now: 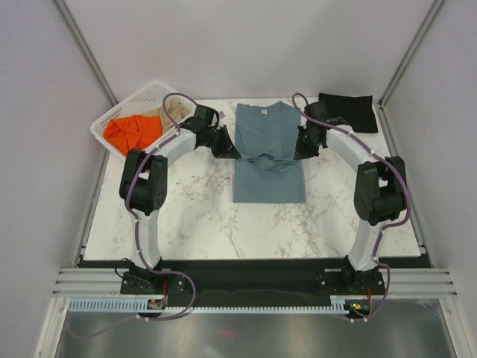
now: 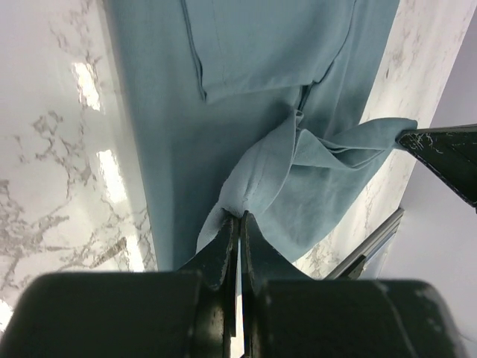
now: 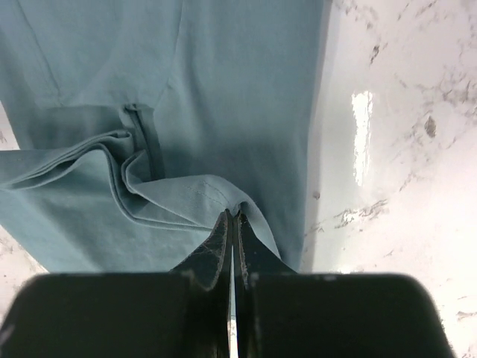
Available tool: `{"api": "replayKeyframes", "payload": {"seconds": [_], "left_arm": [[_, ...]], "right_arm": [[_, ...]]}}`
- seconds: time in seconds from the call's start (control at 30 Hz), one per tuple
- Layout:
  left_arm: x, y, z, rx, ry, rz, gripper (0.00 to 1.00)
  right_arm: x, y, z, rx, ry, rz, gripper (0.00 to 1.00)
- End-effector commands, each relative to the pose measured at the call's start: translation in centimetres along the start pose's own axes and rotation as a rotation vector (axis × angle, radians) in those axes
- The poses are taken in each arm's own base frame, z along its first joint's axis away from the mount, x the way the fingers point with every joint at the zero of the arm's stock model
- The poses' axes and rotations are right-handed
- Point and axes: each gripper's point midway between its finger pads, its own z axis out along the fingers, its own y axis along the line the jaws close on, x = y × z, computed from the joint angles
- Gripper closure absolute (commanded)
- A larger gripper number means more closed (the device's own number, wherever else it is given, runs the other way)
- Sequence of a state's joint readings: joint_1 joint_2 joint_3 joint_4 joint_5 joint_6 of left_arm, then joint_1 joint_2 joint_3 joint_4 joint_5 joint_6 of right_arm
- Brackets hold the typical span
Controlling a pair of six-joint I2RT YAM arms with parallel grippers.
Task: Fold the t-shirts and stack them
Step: Fold the tshirt
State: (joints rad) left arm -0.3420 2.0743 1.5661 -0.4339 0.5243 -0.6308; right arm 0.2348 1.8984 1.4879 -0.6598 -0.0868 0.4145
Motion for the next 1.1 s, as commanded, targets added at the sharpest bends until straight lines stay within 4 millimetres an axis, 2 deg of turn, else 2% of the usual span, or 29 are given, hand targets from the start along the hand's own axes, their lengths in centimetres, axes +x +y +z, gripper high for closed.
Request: {"api": "replayKeyframes", "payload": {"seconds": [0.0,0.2,0.33,0.47,0.5,0.67,0.9,1.07], "left_arm": [[-2.6,-1.5,-0.7,0.054,-0.039,0.051,0.98],[-4.5,-1.6,-0.5,0.069,-0.063,0.027,0.98],[-5.2,-1.9,0.0,0.099,-0.051,0.025,0.98],[-5.9,-1.4,1.3,0.104,-0.044,0.016,0.98],[-5.9,-0.7,1.9,0.095,-0.037,0.004,0.98],[-7.7,0.8,2.0,0.022,-0.106,-0.002,0.98],[-9.2,1.0,2.7,0.026,-0.124,-0.001,0.98],[-9.0,1.5,3.9,0.046,-0.095,-0.011,0.95]], "right_arm": [[-2.5,0.4,-0.7,-0.030,-0.044,-0.008,1.00],[-4.0,-0.5,-0.3,-0.032,-0.053,0.016,1.00],[-4.5,-1.3,1.0,-0.027,-0.047,0.005,1.00],[-5.4,-1.5,2.0,-0.042,-0.053,0.017,1.00],[-5.5,-1.6,2.1,-0.044,-0.054,0.018,1.00],[-6.9,-1.3,2.3,-0.056,-0.081,0.012,1.00],[-8.4,-1.3,2.9,-0.053,-0.108,0.002,1.00],[-8.8,-1.6,4.1,-0.048,-0.103,0.006,0.97]]}}
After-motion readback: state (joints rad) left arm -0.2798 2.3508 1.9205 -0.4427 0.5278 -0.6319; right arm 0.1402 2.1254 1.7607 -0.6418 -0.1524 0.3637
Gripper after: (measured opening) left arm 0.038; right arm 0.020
